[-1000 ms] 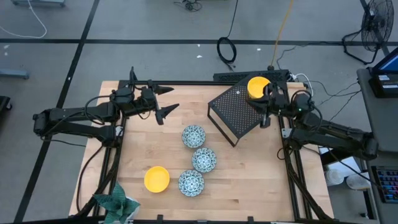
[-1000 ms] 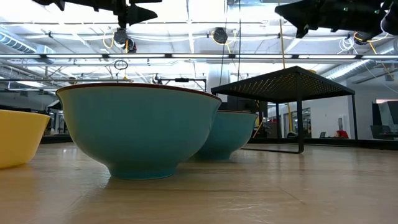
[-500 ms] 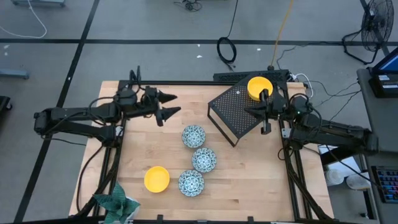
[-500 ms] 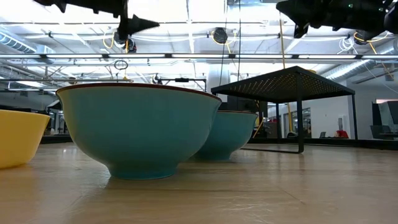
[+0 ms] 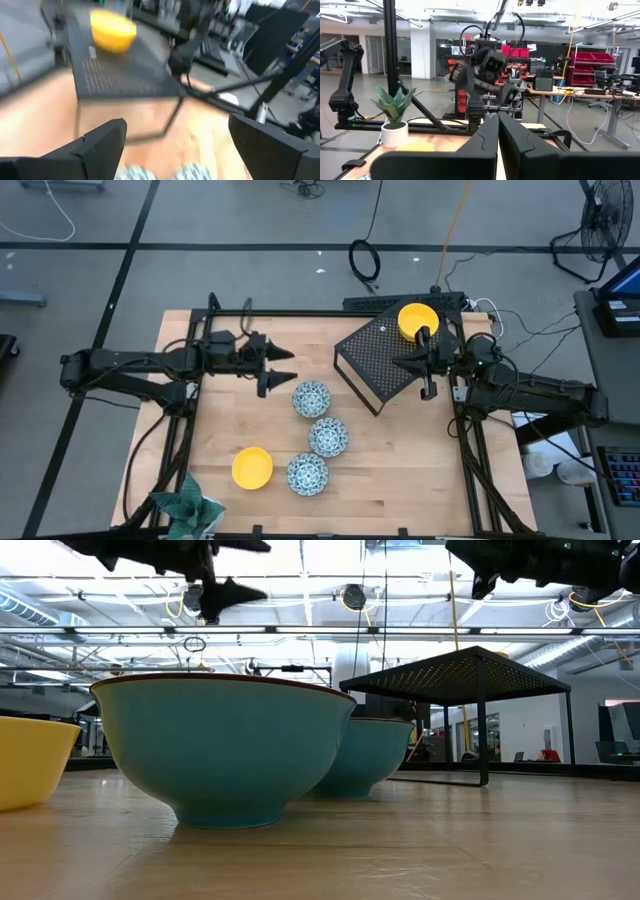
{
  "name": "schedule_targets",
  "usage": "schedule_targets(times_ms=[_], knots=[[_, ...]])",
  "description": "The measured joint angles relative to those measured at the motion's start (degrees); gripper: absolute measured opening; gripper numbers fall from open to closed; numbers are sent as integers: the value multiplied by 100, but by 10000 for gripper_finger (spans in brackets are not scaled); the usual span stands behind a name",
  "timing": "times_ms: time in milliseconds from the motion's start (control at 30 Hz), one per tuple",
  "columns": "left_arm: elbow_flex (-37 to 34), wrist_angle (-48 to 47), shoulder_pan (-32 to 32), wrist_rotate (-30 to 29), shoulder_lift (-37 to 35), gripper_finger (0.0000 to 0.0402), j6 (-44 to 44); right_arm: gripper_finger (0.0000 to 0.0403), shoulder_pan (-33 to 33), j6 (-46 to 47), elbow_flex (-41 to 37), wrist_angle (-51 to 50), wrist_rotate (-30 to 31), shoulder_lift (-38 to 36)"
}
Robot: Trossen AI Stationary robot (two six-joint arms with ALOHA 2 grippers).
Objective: Pick & Place Mini bowls
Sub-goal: Stack the yellow bowl on the yellow bowls on the shelf
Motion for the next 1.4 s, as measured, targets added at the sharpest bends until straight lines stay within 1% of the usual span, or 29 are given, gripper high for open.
schedule_targets(times_ms=[100,133,167,200,300,400,500,600,667,800,867,933,1100,1233,1300,1400], knots=[[135,-158,-245,372,264,351,-671,0,1,24,0,-17,-2,-2],[283,-411,-368,457,336,351,-835,0,1,23,0,-27,-2,0],[461,-890,-523,451,405,351,-966,0,1,13,0,-28,-2,0],[729,-1443,-703,358,518,351,-1094,0,1,-6,0,-19,0,0],[1677,-2982,-1362,-273,1010,351,-1439,0,1,-112,0,-5,5,0],[2636,-4313,-2089,-833,1693,351,-1908,0,-1,-131,0,3,9,0],[3380,-5764,-2692,-1045,2422,351,-2450,0,-1,-125,0,4,9,0],[3761,-6598,-3148,-1055,3055,351,-3204,0,1,-107,0,-16,3,-2],[3807,-6935,-3380,-912,3394,351,-3765,0,1,-105,0,-49,2,0],[3807,-7419,-3612,-344,3916,351,-4703,0,1,-103,0,-59,0,0],[3807,-7733,-3676,-175,4131,351,-5031,0,1,-103,0,-59,2,0],[3807,-7974,-3728,-138,4308,351,-5226,0,1,-105,0,-34,7,0],[3807,-8058,-3796,-59,4647,351,-5129,0,1,-105,2,17,9,-2],[3807,-7852,-3634,475,4830,351,-5152,0,1,-103,2,1,10,0],[3808,-7840,-3555,406,4920,351,-5109,0,1,-76,2,-28,11,0],[3771,-7932,-3427,-103,5025,351,-4767,0,1,-59,2,-42,9,2]])
